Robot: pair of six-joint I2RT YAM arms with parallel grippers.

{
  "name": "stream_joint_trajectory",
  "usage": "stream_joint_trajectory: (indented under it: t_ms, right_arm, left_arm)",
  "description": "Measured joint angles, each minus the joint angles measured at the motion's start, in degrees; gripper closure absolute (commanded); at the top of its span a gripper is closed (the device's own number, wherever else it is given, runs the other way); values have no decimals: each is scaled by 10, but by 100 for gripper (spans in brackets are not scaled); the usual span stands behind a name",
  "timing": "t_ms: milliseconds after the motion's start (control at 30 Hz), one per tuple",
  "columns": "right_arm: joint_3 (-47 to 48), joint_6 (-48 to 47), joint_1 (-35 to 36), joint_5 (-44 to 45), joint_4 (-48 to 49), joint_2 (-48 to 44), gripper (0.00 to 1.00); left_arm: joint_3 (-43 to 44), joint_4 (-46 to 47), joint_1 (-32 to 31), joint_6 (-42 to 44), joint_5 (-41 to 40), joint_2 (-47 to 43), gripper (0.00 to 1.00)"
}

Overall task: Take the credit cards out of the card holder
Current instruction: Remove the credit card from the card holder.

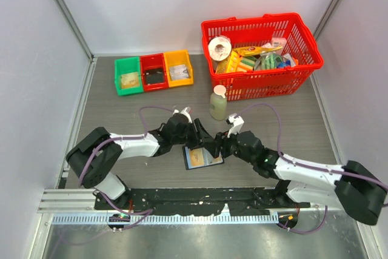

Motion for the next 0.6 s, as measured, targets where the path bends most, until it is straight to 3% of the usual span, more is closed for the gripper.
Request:
stream_joint_trajectory:
  t_ms: [300,467,600]
  right_arm:
    - [-11,-8,-4,75,-128,-142,39]
    - [-27,17,-6,50,-94,-120,47]
    - [-37,52,-1,-18,-27,-44,50]
  left_arm:
    - [81,14,-28,-1,11,76,47]
    - [77,-19,-18,12,9,61,47]
    - [57,-68,11,38,-24,-16,51]
